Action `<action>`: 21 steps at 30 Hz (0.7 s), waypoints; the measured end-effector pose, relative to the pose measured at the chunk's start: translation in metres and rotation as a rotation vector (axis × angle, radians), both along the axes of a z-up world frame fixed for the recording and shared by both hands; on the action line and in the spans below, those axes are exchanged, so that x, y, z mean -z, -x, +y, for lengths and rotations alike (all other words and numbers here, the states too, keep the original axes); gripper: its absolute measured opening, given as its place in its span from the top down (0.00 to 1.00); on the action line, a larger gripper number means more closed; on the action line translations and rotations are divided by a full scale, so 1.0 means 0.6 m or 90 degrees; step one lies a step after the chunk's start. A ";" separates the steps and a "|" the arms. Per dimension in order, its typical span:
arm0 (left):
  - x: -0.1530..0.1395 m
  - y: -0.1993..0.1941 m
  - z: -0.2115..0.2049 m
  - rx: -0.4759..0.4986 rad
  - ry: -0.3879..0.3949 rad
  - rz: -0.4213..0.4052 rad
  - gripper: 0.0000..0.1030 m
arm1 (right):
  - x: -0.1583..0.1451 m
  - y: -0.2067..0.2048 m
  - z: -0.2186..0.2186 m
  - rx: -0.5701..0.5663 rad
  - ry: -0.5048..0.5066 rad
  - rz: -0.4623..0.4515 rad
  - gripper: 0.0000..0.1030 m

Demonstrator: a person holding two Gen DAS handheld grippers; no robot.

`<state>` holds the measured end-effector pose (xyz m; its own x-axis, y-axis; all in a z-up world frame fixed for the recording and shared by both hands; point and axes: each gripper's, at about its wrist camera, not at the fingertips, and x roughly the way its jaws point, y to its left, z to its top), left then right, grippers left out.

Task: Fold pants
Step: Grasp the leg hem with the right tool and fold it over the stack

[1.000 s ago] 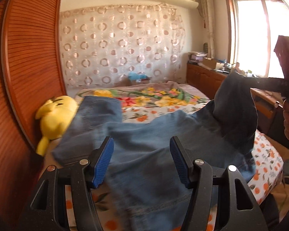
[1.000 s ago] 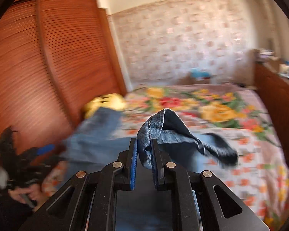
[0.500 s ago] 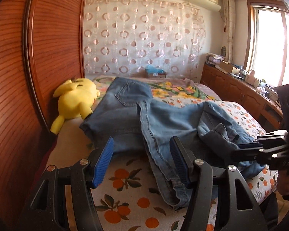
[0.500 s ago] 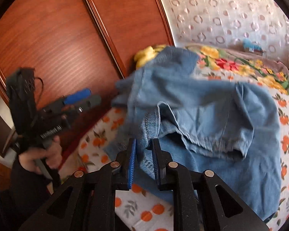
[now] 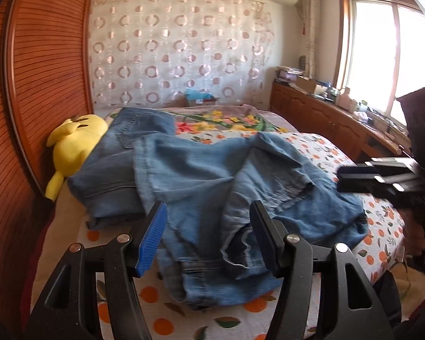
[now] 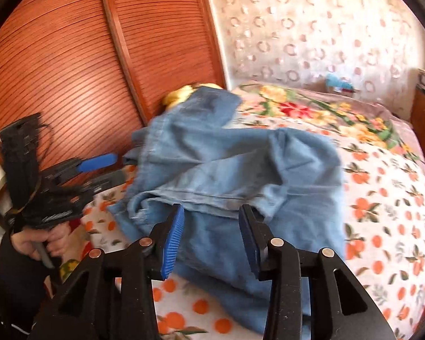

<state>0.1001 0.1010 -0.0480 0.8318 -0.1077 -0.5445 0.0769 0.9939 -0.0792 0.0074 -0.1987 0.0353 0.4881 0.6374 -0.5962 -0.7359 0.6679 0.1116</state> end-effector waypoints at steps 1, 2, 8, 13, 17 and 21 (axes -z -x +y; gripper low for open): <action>0.004 0.000 -0.005 0.005 -0.002 0.003 0.40 | 0.002 -0.007 0.000 0.010 0.002 0.001 0.60; 0.011 -0.001 -0.010 0.010 -0.002 0.010 0.40 | 0.006 -0.015 0.002 0.019 0.004 0.001 0.60; 0.056 -0.005 -0.027 0.019 -0.003 0.058 0.40 | 0.033 -0.084 0.033 0.060 0.032 0.054 0.59; 0.065 0.003 -0.028 0.040 0.020 0.057 0.50 | 0.037 -0.108 0.069 0.052 0.038 0.111 0.60; 0.072 0.004 -0.025 0.041 0.036 0.066 0.61 | 0.046 -0.107 0.089 0.044 0.053 0.122 0.60; 0.071 0.001 -0.031 0.047 0.041 0.066 0.78 | 0.054 -0.111 0.104 0.032 0.079 0.130 0.60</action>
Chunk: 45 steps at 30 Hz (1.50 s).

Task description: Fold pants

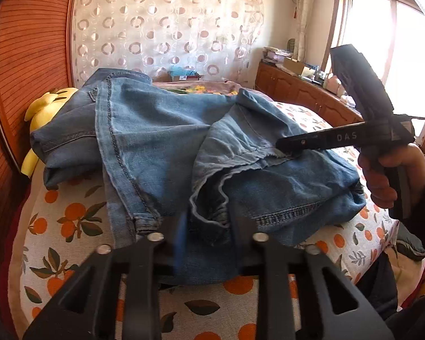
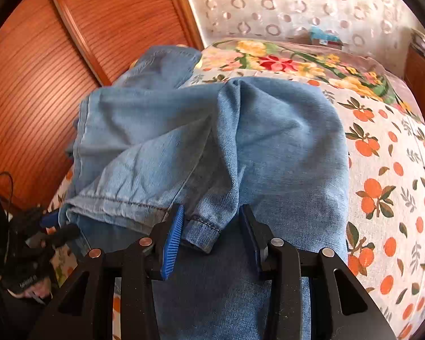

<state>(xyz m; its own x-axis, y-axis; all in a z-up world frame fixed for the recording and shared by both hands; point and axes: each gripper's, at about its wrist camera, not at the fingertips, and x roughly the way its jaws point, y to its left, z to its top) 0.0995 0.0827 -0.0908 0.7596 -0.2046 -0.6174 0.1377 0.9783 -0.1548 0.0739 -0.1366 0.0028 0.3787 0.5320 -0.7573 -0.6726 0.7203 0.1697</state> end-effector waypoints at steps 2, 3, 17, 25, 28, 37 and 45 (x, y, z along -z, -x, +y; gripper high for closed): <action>-0.005 0.004 -0.003 0.003 0.010 -0.009 0.86 | -0.009 0.003 -0.001 -0.011 -0.012 -0.009 0.80; -0.009 0.004 -0.002 0.003 0.014 -0.015 0.87 | -0.017 0.006 -0.002 -0.013 -0.020 -0.016 0.81; -0.095 0.090 0.025 -0.011 0.101 -0.131 0.90 | -0.225 0.042 0.162 -0.125 -0.107 -0.166 0.90; -0.053 0.098 0.068 -0.049 0.095 -0.083 0.90 | -0.161 -0.009 0.285 -0.167 -0.104 -0.095 0.90; -0.035 0.105 0.067 -0.051 0.085 -0.066 0.90 | -0.137 -0.038 0.303 -0.168 -0.090 -0.065 0.82; -0.012 0.109 0.075 -0.082 0.056 -0.038 0.85 | -0.161 -0.029 0.222 -0.147 -0.103 -0.114 0.55; -0.036 0.093 0.099 -0.101 0.069 -0.036 0.59 | -0.138 0.042 0.074 -0.089 -0.072 -0.148 0.51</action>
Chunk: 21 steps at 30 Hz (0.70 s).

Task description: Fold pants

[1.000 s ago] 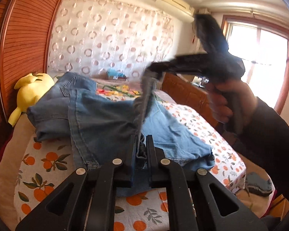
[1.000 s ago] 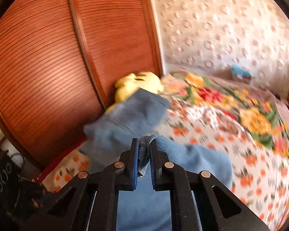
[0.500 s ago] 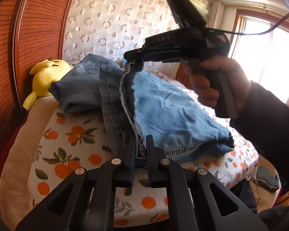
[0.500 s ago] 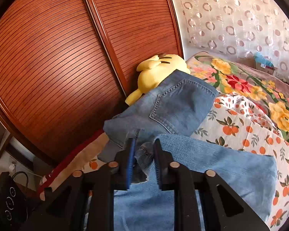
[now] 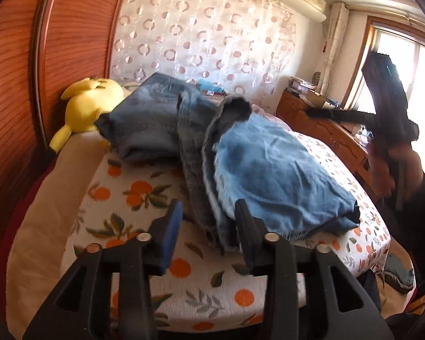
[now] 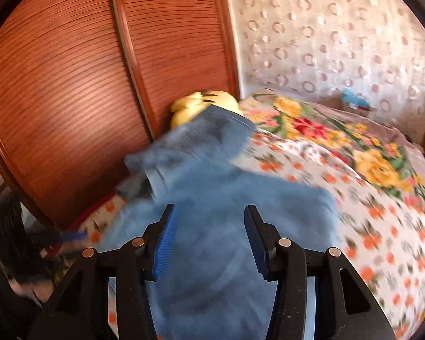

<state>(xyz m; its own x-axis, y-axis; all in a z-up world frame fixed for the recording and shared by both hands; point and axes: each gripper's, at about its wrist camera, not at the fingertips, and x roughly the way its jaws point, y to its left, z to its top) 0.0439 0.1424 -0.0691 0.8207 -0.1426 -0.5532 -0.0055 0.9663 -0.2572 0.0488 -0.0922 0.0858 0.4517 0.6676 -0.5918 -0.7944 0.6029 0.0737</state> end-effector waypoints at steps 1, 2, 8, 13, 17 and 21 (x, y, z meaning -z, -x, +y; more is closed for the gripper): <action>-0.009 -0.006 -0.006 0.006 -0.006 -0.006 0.59 | 0.011 0.009 -0.018 0.012 0.006 0.000 0.51; -0.019 -0.014 -0.014 0.016 -0.015 -0.013 0.59 | 0.020 0.017 -0.038 0.025 0.011 0.001 0.51; -0.056 -0.081 -0.072 0.074 -0.076 -0.007 0.59 | 0.082 0.047 -0.124 0.100 0.042 0.014 0.51; -0.056 -0.153 -0.100 0.113 -0.085 0.022 0.59 | 0.099 0.076 -0.162 0.137 0.043 0.021 0.51; -0.042 -0.208 -0.093 0.104 -0.093 0.057 0.59 | 0.111 0.093 -0.173 0.150 0.046 0.015 0.51; -0.034 -0.241 -0.054 0.039 -0.130 0.072 0.59 | 0.133 0.091 -0.180 0.157 0.035 0.030 0.51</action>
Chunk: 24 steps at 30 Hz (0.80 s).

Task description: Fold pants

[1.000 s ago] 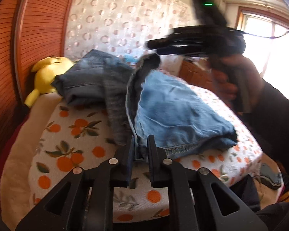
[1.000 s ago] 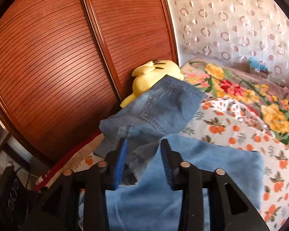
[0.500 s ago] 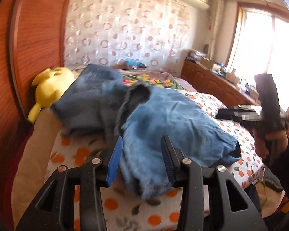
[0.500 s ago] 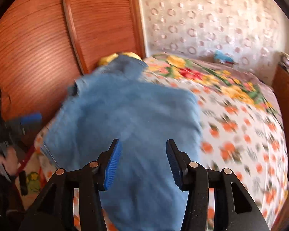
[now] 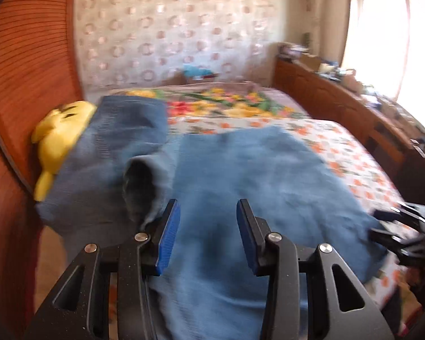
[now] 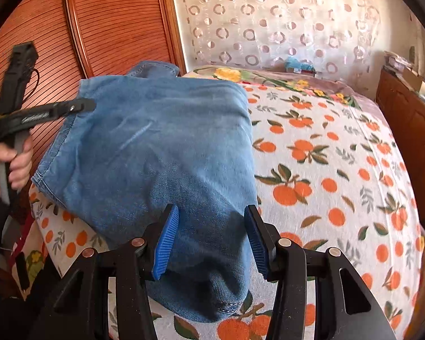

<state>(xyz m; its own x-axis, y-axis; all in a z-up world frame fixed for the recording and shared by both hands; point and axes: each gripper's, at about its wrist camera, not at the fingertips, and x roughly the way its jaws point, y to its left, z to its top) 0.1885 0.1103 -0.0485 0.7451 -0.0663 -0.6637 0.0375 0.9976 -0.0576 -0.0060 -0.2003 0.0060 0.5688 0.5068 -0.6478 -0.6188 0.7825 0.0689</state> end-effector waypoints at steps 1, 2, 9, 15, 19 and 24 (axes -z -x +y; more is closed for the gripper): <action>0.003 -0.006 0.014 -0.014 0.002 0.003 0.59 | 0.004 -0.001 -0.003 0.001 -0.004 0.003 0.51; 0.005 -0.009 0.029 -0.027 0.008 0.006 0.59 | 0.010 0.000 -0.006 0.002 -0.009 0.004 0.51; 0.031 -0.006 0.054 -0.051 -0.002 0.022 0.59 | 0.019 0.008 -0.031 0.017 -0.031 0.007 0.51; 0.034 -0.012 0.049 -0.055 -0.014 0.022 0.59 | 0.017 0.021 -0.058 0.031 -0.031 0.010 0.51; 0.015 0.001 0.044 -0.058 -0.011 0.001 0.59 | 0.010 0.028 -0.074 0.042 -0.036 0.009 0.51; -0.016 0.040 0.019 -0.043 -0.005 -0.037 0.59 | 0.006 0.034 -0.090 0.048 -0.055 0.019 0.51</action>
